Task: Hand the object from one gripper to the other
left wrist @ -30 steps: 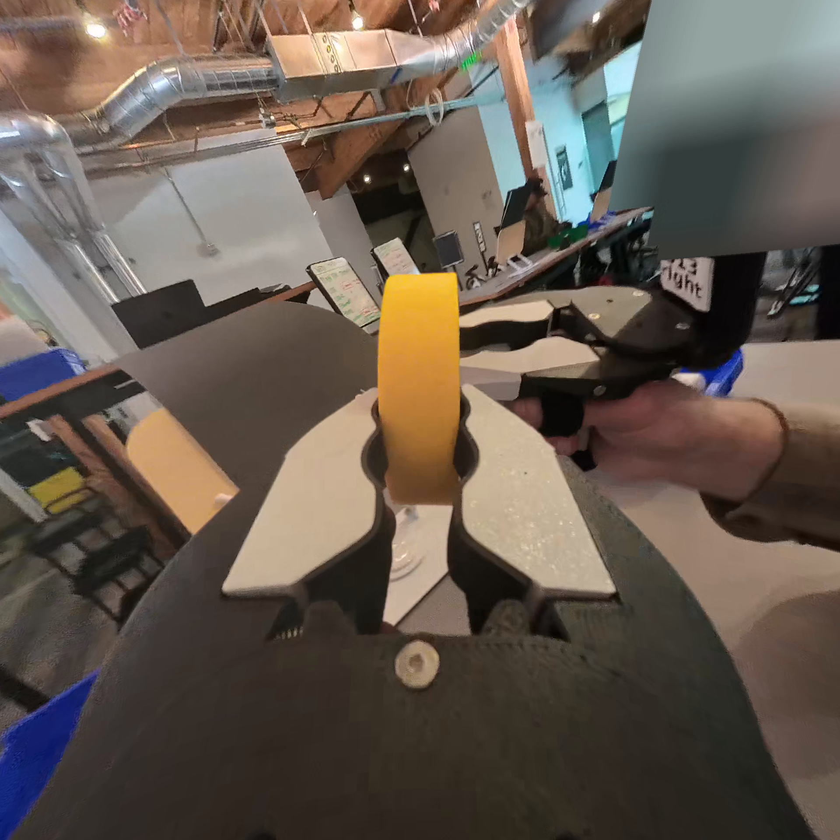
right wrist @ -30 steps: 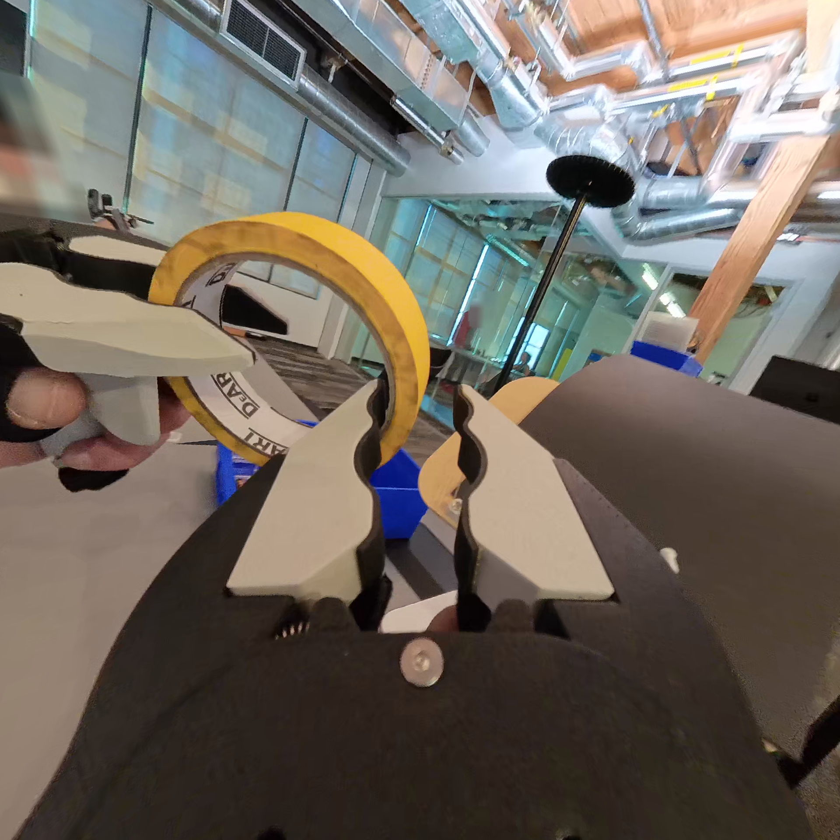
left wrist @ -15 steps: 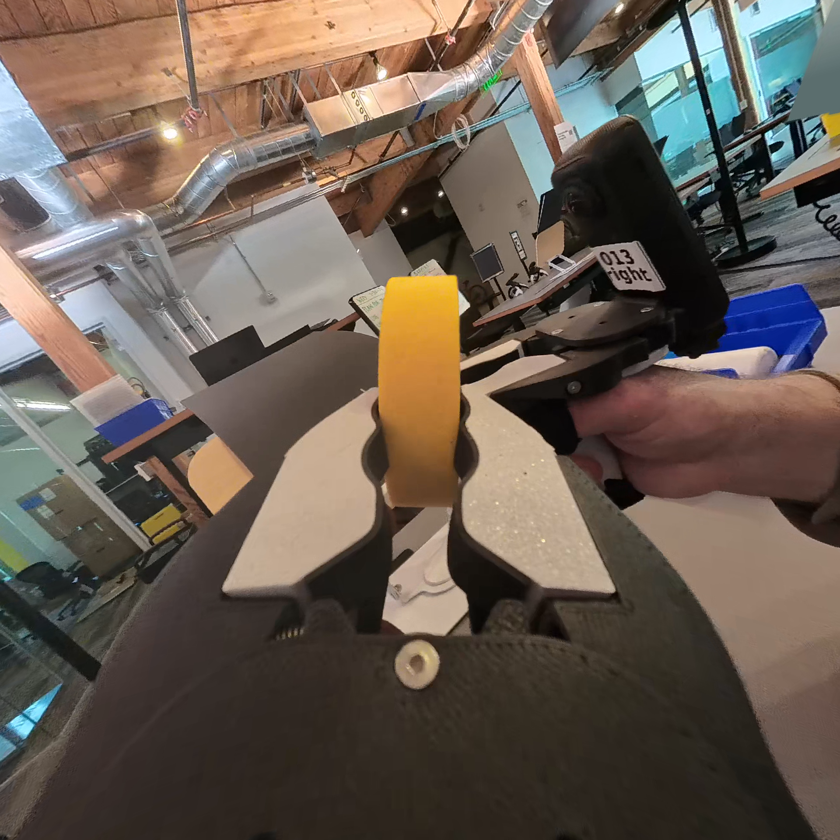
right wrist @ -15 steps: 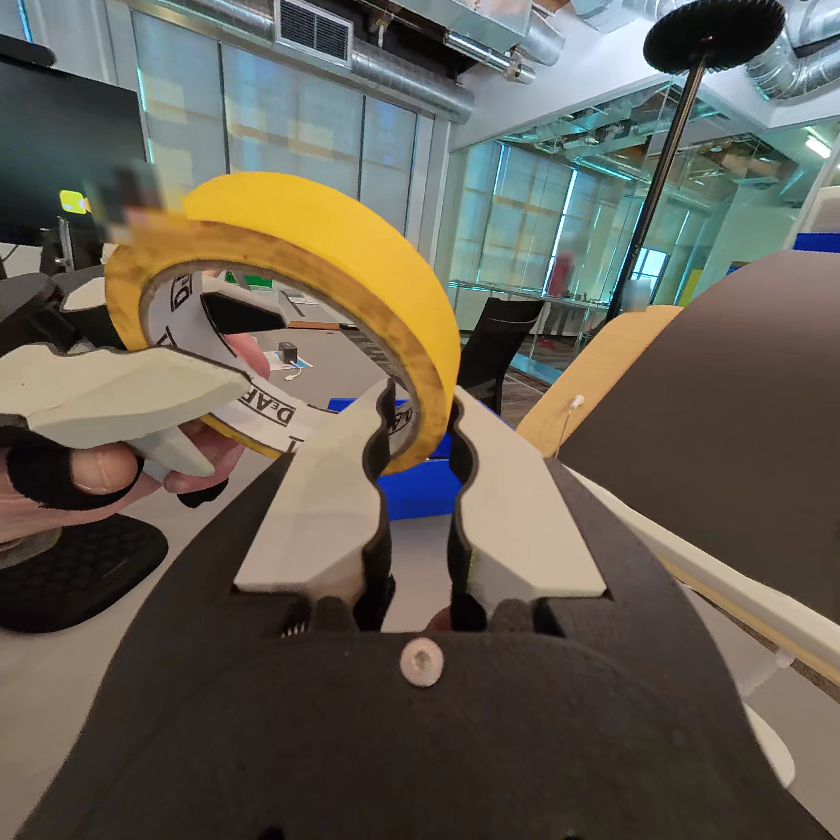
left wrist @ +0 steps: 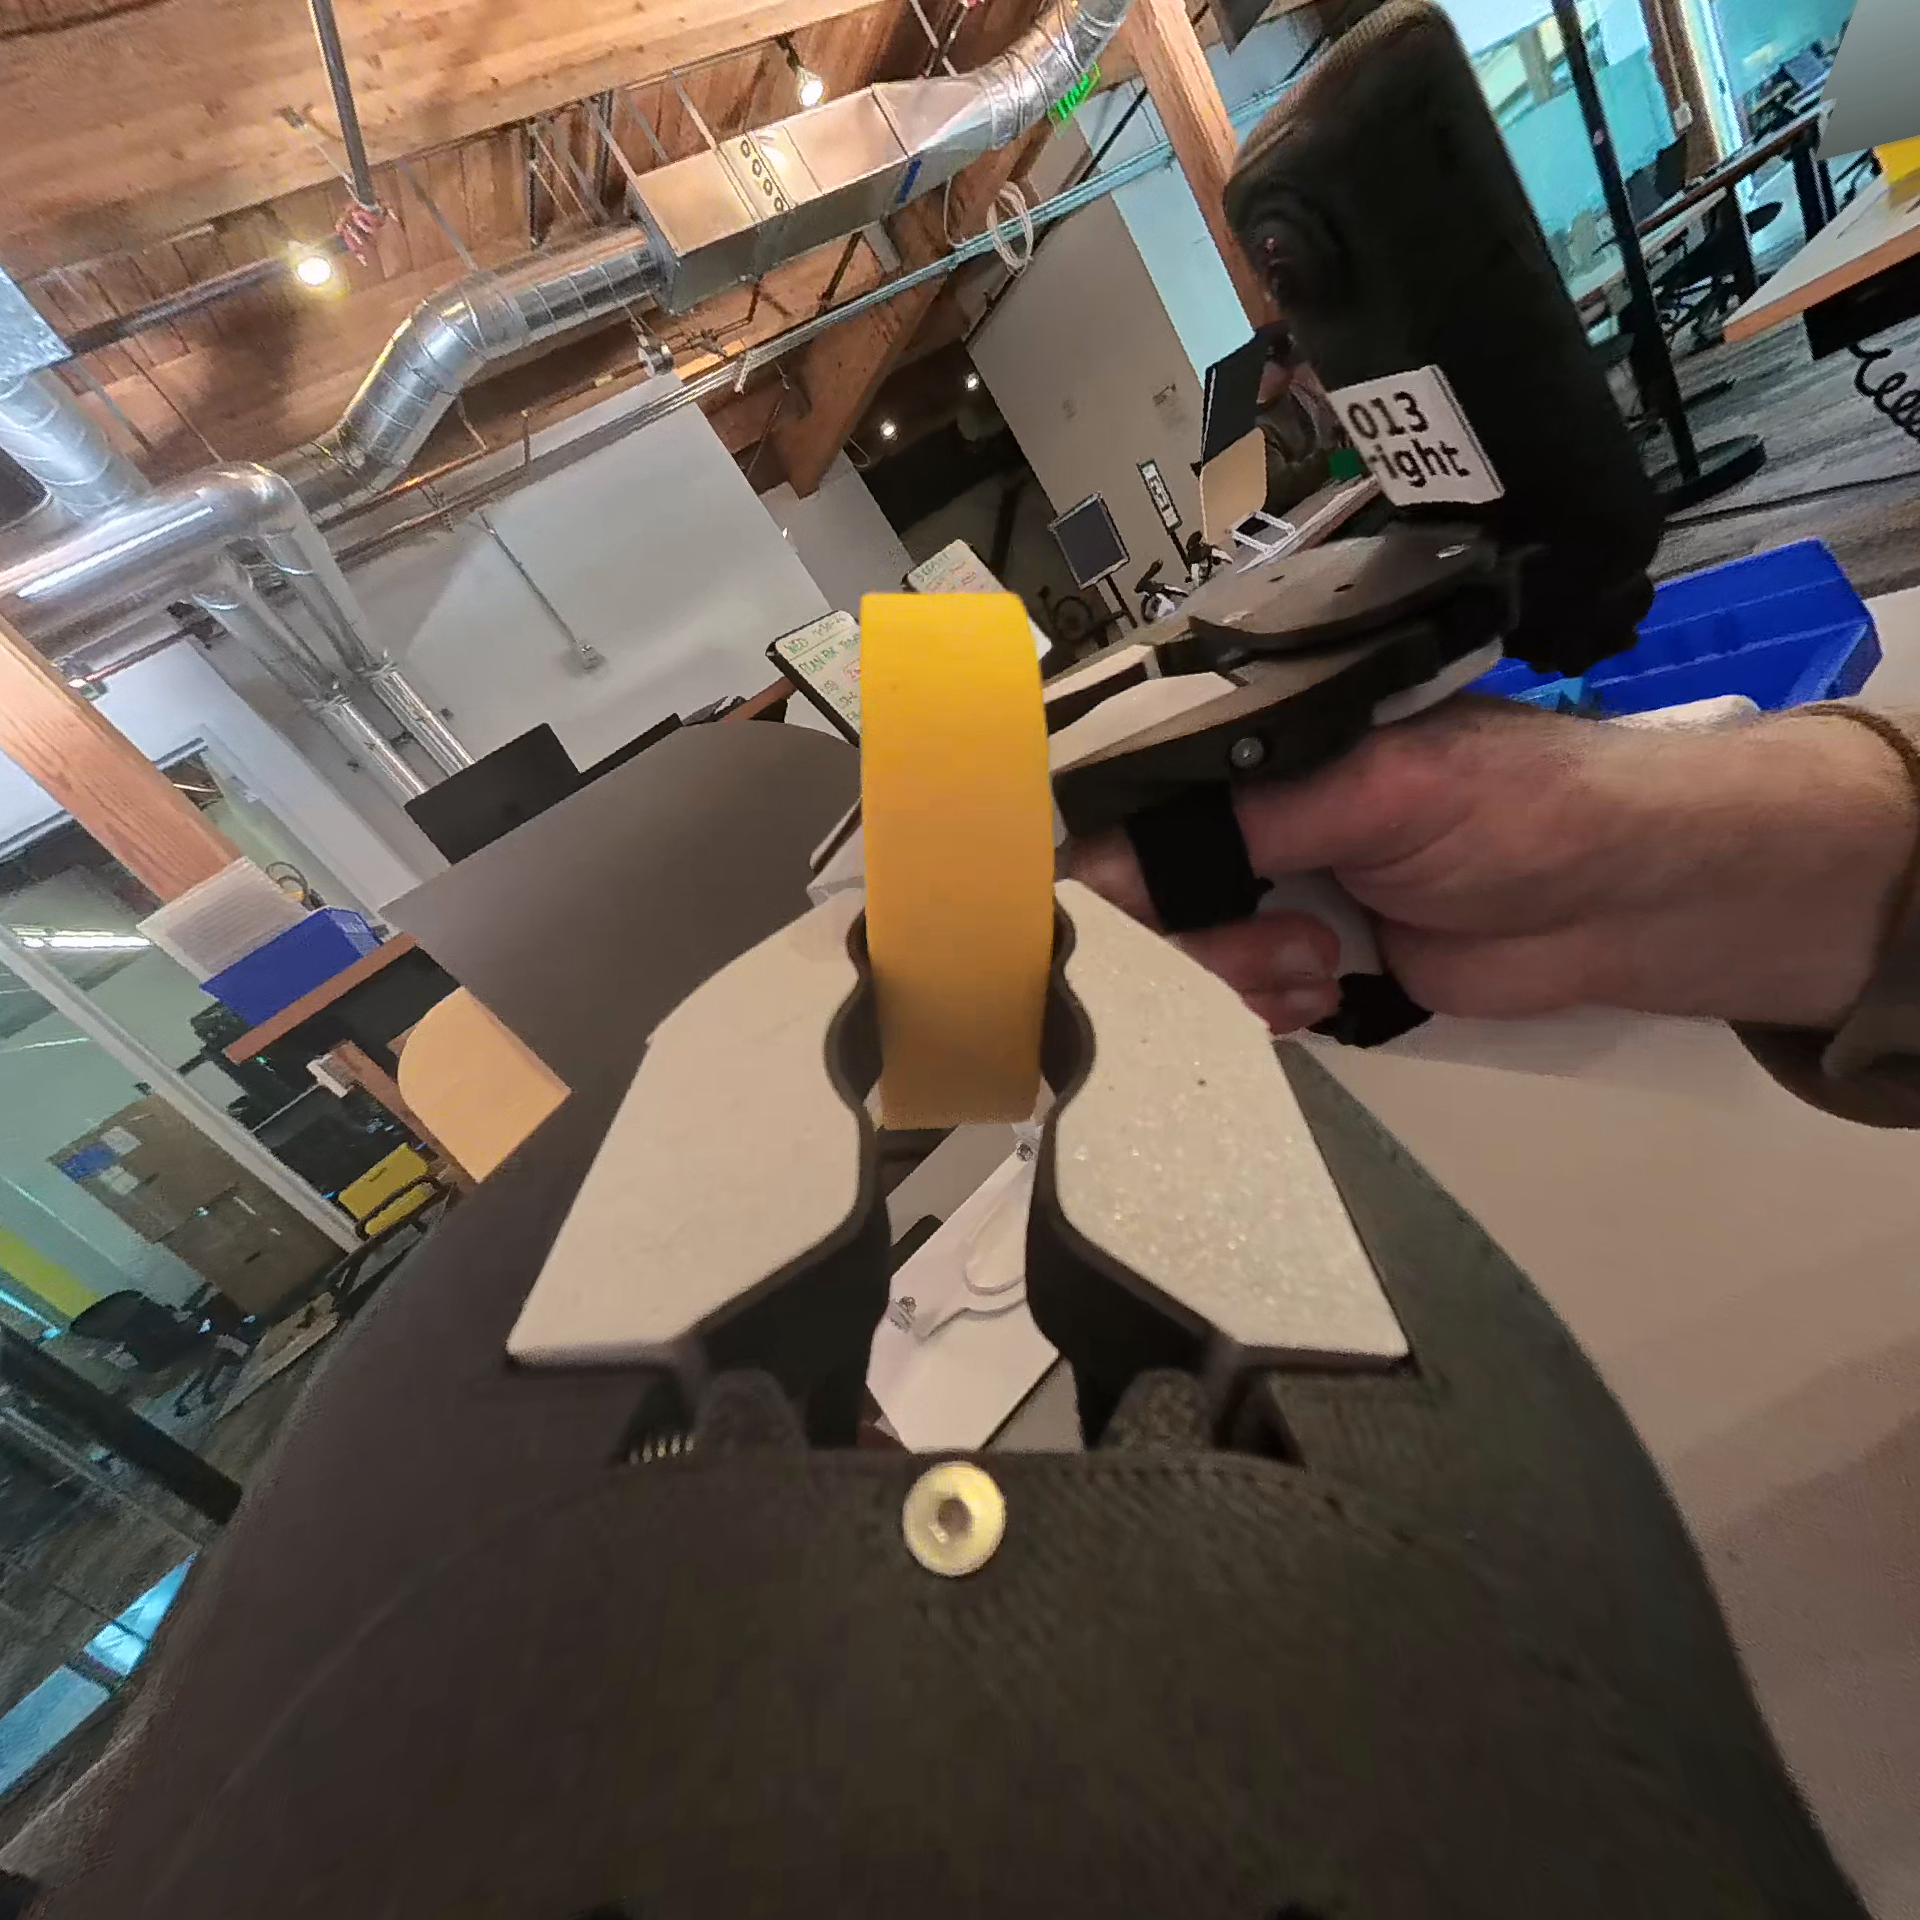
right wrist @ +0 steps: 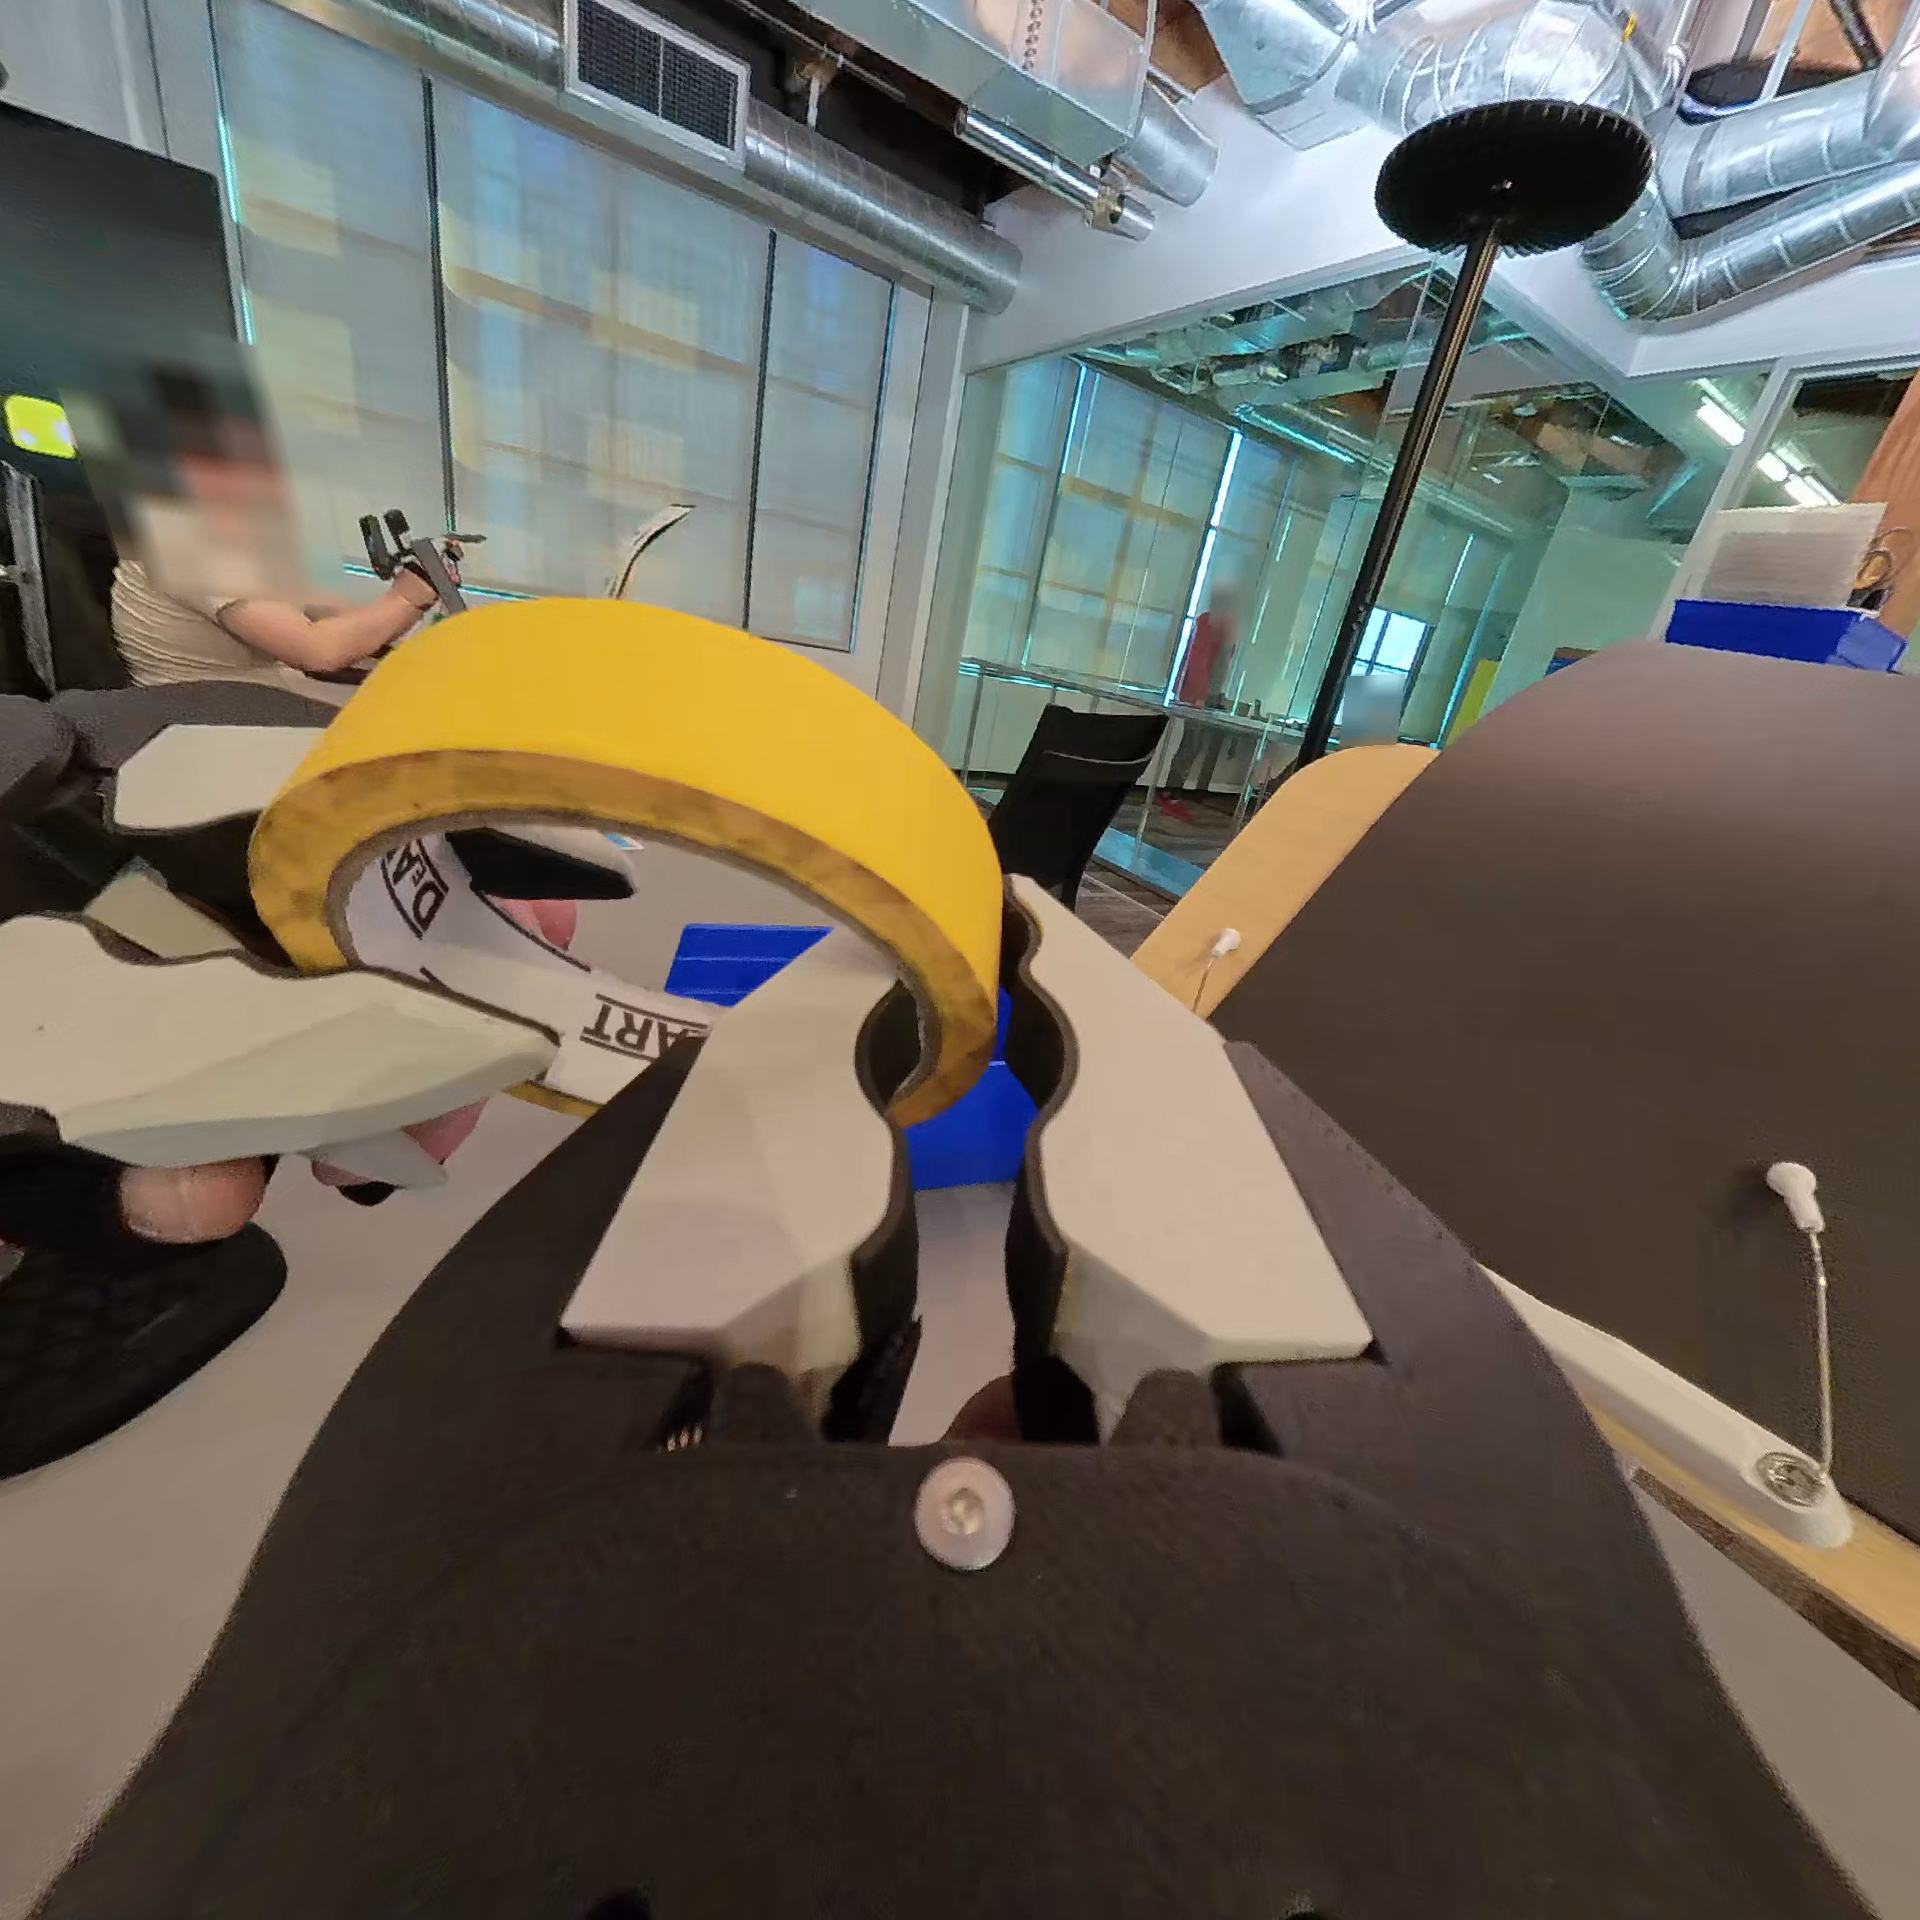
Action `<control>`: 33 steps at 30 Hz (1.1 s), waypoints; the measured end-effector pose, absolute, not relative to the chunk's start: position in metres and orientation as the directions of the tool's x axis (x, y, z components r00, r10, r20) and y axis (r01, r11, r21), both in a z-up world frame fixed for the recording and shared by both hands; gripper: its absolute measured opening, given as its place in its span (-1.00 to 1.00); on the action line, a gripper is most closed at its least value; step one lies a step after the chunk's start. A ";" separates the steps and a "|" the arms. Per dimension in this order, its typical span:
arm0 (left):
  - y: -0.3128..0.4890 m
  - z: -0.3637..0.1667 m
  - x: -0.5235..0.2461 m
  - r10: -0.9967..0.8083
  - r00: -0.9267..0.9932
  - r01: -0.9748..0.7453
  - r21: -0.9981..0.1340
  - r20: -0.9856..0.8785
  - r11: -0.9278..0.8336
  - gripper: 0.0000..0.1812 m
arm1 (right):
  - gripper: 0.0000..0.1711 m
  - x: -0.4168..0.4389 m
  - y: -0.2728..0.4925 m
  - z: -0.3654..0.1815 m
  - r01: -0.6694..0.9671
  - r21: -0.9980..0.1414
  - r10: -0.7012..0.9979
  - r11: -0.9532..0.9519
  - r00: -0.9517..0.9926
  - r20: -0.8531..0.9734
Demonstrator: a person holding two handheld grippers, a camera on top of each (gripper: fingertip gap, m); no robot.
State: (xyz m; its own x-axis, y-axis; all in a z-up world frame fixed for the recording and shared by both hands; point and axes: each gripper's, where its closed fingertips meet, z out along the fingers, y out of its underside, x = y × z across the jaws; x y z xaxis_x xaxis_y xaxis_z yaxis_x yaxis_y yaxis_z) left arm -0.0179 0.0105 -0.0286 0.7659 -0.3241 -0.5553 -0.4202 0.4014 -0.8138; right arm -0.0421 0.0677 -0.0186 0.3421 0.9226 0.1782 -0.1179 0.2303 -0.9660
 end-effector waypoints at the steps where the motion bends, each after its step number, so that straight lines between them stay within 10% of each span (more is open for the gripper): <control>1: 0.011 -0.029 -0.017 -0.324 0.762 -0.428 -0.812 -0.560 0.397 -0.71 | -0.92 -0.042 0.068 -0.018 -0.120 -0.966 0.922 0.230 0.344 0.177; 21: 0.019 -0.035 -0.026 -0.195 0.704 -0.633 -0.728 -0.683 0.264 -0.64 | -0.91 -0.049 0.063 -0.024 0.214 -0.705 0.560 0.676 0.472 0.680; 23: 0.020 -0.033 -0.032 -0.210 0.763 -0.561 -0.787 -0.612 0.254 -0.64 | -0.59 -0.050 0.061 -0.021 0.188 -0.727 0.596 0.660 0.457 0.660; 27: 0.021 -0.029 -0.042 -0.444 0.853 -0.220 -0.961 -0.273 0.170 -0.65 | -0.49 -0.046 0.048 -0.018 0.046 -0.806 0.762 0.589 0.301 0.574; 33: -0.001 -0.047 -0.033 -0.778 0.566 -0.280 -0.951 -0.272 0.128 -0.65 | -0.38 -0.028 0.001 -0.044 0.041 -0.898 0.883 0.437 -0.207 0.421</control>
